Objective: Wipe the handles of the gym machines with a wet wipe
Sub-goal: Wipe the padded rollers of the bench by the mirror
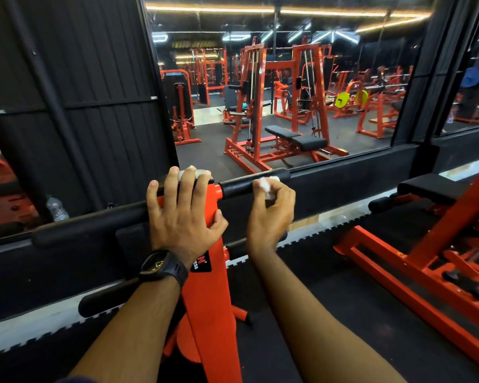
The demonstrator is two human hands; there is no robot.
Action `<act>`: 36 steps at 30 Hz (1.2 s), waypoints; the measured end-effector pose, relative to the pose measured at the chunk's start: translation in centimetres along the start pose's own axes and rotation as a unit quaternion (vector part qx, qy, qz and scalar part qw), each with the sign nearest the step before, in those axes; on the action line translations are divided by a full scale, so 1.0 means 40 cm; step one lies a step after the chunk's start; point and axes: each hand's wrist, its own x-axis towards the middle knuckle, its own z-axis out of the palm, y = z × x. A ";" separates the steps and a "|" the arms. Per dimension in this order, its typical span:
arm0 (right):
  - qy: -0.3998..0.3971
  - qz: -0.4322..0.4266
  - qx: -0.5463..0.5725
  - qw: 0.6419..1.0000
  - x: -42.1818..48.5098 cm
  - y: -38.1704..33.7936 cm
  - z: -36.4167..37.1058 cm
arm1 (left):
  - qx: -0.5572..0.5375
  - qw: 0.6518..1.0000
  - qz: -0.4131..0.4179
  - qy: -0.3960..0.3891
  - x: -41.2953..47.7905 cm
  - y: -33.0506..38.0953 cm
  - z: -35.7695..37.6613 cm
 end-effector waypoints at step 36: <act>-0.305 -0.294 -0.447 0.788 0.250 -0.086 -0.024 | -0.003 1.000 -0.003 0.015 -0.002 0.000 0.004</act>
